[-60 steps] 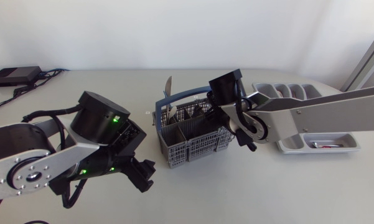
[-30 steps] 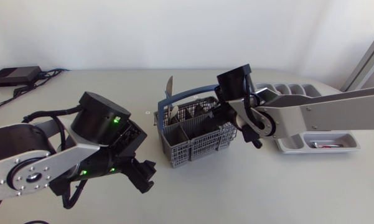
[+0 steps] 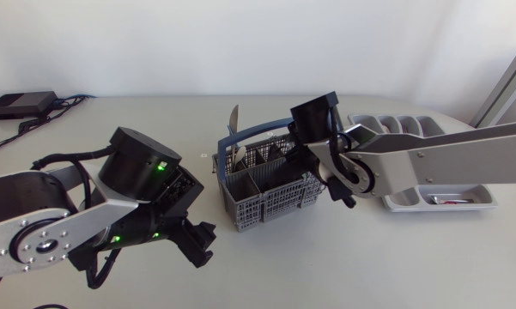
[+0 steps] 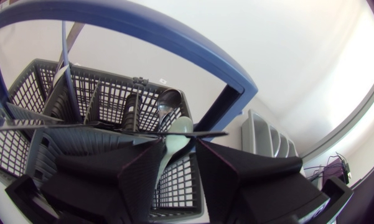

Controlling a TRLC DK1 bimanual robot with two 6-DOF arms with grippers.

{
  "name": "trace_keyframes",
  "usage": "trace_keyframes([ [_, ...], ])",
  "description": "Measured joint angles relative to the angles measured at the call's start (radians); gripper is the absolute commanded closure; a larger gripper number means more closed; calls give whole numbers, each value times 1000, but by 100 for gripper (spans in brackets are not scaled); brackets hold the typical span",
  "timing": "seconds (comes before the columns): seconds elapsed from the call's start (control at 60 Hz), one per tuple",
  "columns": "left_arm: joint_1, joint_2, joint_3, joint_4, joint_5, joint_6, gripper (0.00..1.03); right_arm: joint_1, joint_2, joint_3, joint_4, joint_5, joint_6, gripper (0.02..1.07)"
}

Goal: Sort the cutlery from the basket into the organizer compartments.

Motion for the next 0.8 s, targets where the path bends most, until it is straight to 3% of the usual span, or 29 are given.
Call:
trace_keyframes([
  [0.417,-22,0,0,0,0,-4,20,-25,101,35,40,31,0,66],
  [0.65,-25,0,0,0,0,-4,20,-27,125,47,76,57,-4,82],
  [0.8,-32,0,0,0,0,-4,20,-37,143,60,92,64,-5,100],
])
